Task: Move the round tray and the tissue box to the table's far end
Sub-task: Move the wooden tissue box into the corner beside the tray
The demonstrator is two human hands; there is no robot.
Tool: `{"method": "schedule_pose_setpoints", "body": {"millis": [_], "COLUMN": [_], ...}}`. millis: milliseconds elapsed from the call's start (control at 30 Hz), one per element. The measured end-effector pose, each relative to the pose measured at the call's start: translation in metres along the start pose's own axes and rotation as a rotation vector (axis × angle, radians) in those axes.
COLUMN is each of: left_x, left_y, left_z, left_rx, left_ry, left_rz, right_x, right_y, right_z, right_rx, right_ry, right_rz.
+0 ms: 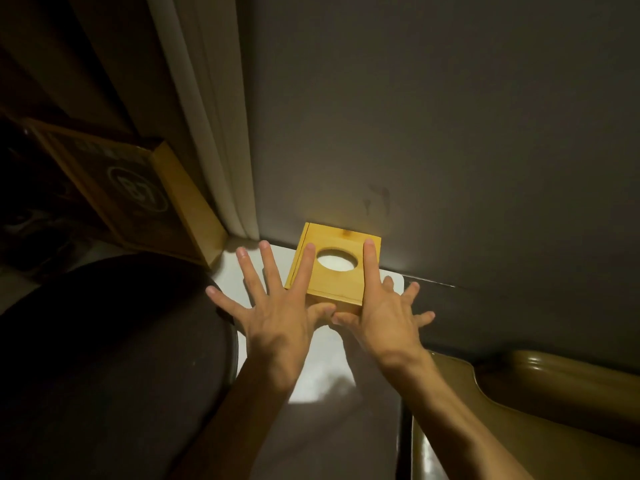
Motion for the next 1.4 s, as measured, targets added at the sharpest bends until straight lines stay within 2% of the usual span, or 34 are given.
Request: {"method": "schedule_pose_setpoints", "body": {"millis": [100,500,667,767,833,933,1233,1400], "left_x": [0.002,0.009,0.008,0.015,0.022,0.029,0.020,0.021], "left_y": [0.007,-0.001,-0.004,-0.011,-0.012,-0.007,-0.004,-0.005], "left_z": [-0.004,0.001,-0.005,-0.008,-0.002,0.004,0.012,0.018], "left_rx": [0.032,-0.027,-0.033,-0.018,-0.019,-0.001,-0.148,-0.208], "left_ry": [-0.021,-0.023,-0.065,-0.080,-0.058,-0.043,0.025,0.052], "left_rz": [0.031,0.013,0.062,0.130,0.191,0.257,0.119,0.075], "right_x": [0.004,0.005,0.000,-0.016,-0.021,-0.015,-0.011,-0.016], "right_y": [0.006,0.002,-0.003,-0.009,-0.011,-0.011,-0.006,-0.006], "right_z": [-0.004,-0.003,-0.008,-0.016,-0.014,-0.007,-0.002,-0.005], "right_rx": [-0.010,-0.025,0.016,0.146,0.167,0.105,-0.012,-0.027], "right_ry": [0.015,0.074,0.248,0.365,0.354,0.277,0.220,0.216], "right_rz": [0.021,0.060,0.004,-0.152,-0.259,-0.280,-0.165,-0.167]}}
Point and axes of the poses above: each hand's wrist, its own y-axis away from the middle knuckle, its own z-axis out of the palm, x = y × z, the point moved 10 cm from there along -y, towards the middle knuckle, and after that the axes turned 12 degrees about x, right-handed, at the moved point
